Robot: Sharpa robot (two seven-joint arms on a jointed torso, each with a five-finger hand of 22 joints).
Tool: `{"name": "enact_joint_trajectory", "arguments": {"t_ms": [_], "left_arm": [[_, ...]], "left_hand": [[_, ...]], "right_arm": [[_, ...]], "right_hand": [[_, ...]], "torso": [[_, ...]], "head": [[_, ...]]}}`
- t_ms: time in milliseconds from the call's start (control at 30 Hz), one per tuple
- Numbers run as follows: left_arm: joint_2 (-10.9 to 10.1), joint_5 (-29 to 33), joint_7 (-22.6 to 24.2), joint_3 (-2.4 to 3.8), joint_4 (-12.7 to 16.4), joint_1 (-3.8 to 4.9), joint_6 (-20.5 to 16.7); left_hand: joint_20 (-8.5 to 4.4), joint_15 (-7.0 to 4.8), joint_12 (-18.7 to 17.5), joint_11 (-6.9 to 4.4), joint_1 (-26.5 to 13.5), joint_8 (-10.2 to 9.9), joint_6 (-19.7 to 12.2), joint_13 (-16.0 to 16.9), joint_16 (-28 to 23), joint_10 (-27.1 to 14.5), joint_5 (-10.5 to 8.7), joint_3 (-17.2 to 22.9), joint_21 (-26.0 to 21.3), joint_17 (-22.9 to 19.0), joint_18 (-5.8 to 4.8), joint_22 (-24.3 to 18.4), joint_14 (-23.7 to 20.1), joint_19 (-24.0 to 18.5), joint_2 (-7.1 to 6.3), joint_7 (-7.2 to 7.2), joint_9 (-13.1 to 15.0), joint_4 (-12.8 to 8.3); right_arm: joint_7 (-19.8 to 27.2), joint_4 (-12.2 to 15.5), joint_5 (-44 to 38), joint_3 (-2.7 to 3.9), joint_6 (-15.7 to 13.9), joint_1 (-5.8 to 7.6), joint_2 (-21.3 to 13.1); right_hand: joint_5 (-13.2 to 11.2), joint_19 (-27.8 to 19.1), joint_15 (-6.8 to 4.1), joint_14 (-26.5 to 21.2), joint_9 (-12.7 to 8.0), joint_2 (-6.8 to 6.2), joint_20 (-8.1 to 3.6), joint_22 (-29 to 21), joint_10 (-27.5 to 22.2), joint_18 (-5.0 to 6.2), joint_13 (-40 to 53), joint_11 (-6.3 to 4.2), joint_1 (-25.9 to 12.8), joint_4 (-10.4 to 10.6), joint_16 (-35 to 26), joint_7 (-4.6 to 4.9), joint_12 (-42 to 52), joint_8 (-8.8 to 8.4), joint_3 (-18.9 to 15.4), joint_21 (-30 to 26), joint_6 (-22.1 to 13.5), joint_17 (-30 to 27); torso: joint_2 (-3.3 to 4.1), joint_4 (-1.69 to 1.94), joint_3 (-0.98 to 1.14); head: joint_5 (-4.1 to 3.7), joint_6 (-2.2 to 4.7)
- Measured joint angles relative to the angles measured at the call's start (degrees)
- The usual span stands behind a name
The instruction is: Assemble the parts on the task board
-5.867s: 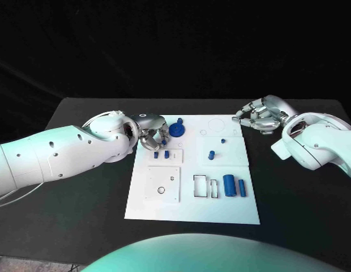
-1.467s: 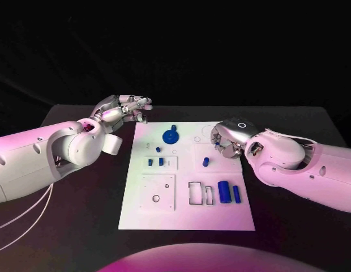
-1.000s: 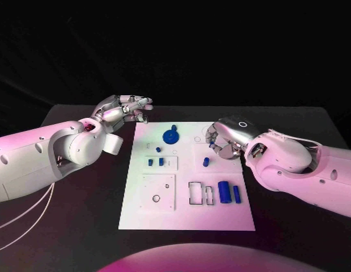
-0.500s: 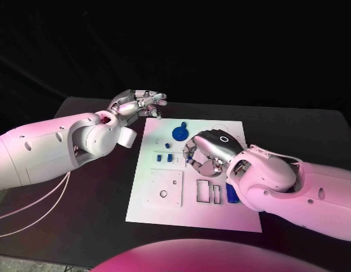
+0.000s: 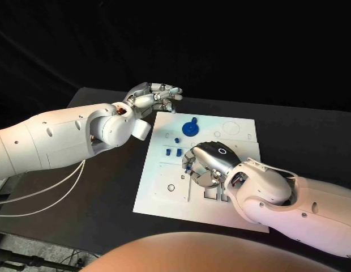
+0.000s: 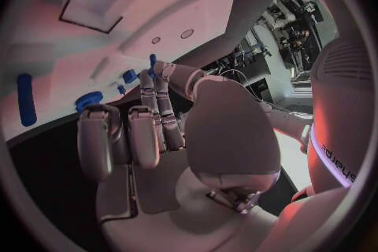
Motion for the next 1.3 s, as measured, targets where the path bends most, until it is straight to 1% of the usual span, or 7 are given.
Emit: {"name": "enact_joint_trajectory", "arguments": {"t_ms": [67,167,367,733,900,1233,1300], "left_arm": [[0.01,0.00,-0.02,0.00,-0.05,0.00,0.02],[0.01,0.00,-0.04,0.00,-0.09,0.01,0.05],[0.01,0.00,-0.08,0.00,-0.20,0.01,0.10],[0.08,0.00,-0.18,0.00,-0.23,0.01,0.19],[0.06,0.00,-0.25,0.00,-0.25,0.01,0.22],[-0.03,0.00,-0.38,0.00,-0.23,0.01,0.30],[-0.06,0.00,-0.40,0.00,-0.21,0.01,0.33]], "left_hand": [[0.00,0.00,0.00,0.00,0.00,0.00,0.00,0.00,0.00,0.00,0.00,0.00,0.00,0.00,0.00,0.00,0.00,0.00,0.00,0.00,0.00,0.00],[0.00,0.00,0.00,0.00,0.21,0.00,0.00,0.00,0.00,0.00,0.00,0.00,0.00,0.00,0.00,0.00,0.00,0.00,0.21,0.00,0.00,0.00],[0.00,0.00,0.00,0.00,0.21,0.00,0.00,0.00,0.00,0.00,0.00,0.00,0.00,0.01,0.00,0.00,0.00,0.00,0.21,0.00,-0.01,0.00],[0.22,0.00,-0.27,0.21,0.21,0.00,0.00,0.00,0.00,-0.21,0.00,0.00,0.00,0.01,0.00,-0.06,0.00,0.22,0.21,0.00,-0.01,0.00],[0.22,0.00,-0.27,0.21,0.21,0.00,0.00,0.00,-0.22,-0.21,0.00,-0.32,0.00,0.01,0.00,-0.06,0.00,0.22,0.21,0.00,-0.01,0.00],[0.21,0.00,-0.27,0.21,0.21,0.00,-0.21,-0.01,-0.22,-0.21,0.00,-0.32,-0.27,0.01,0.00,-0.15,0.00,0.21,0.21,0.21,-0.02,0.00],[0.21,0.00,-0.27,0.21,0.21,0.00,-0.21,0.00,-0.22,-0.21,0.00,-0.32,-0.27,0.01,0.00,-0.15,0.00,0.21,0.21,0.21,-0.02,0.01]], "right_arm": [[0.13,-0.22,0.02,0.00,-0.06,-0.17,0.17],[0.25,-0.47,0.04,0.00,-0.15,-0.39,0.40],[0.51,-1.03,0.07,-0.08,-0.28,-0.91,1.12],[0.86,-2.21,0.44,-0.22,-0.31,-1.72,2.15],[0.97,-2.34,0.62,-0.25,-0.25,-1.84,2.20],[1.00,-3.08,0.69,-0.32,-0.01,-1.90,2.40],[1.00,-3.24,0.66,-0.33,0.06,-1.91,2.48]], "right_hand": [[0.00,0.00,0.00,0.00,0.00,0.00,0.00,0.00,0.00,0.00,0.00,0.00,0.00,0.00,0.00,0.00,-0.01,0.00,0.00,0.00,0.00,0.00],[0.00,0.00,0.00,0.00,0.00,0.00,0.00,0.00,0.00,0.00,0.00,0.00,0.00,0.00,0.00,0.00,-0.11,0.00,0.00,0.00,0.00,0.00],[-0.01,0.00,0.00,0.00,-0.01,0.00,0.00,-0.01,0.00,0.01,0.00,0.00,0.00,-0.16,0.00,0.00,-0.23,0.00,0.16,0.00,0.00,-0.10],[-0.13,0.00,0.00,0.00,0.05,0.00,0.00,-0.02,0.00,0.00,0.00,0.00,0.00,-0.16,0.00,0.00,-0.25,0.00,0.16,0.00,0.00,-0.10],[-0.18,0.00,0.00,0.00,0.05,0.00,0.00,-0.02,0.00,0.00,0.00,0.00,0.00,-0.17,0.00,0.00,-0.21,0.00,0.15,0.00,0.00,-0.10],[0.04,0.00,0.00,0.00,0.04,0.00,0.00,-0.02,0.00,0.00,0.00,0.00,0.00,-0.17,0.00,0.00,-0.21,0.00,0.13,0.00,0.00,-0.22],[0.04,0.00,0.00,0.00,0.04,0.00,0.00,-0.03,0.00,0.00,0.00,0.00,0.00,-0.17,0.00,0.00,-0.21,0.00,0.13,0.00,0.00,-0.22]], "torso": [[0.01,0.01,0.01],[0.03,0.06,0.01],[0.04,0.07,-0.02],[0.02,0.04,-0.05],[0.00,0.03,-0.03],[0.01,0.01,-0.03],[0.01,0.04,0.01]], "head": [[0.45,-0.05],[0.91,-0.09],[1.42,-0.11],[1.84,-0.12],[2.08,-0.12],[2.20,-0.12],[2.25,-0.12]]}}
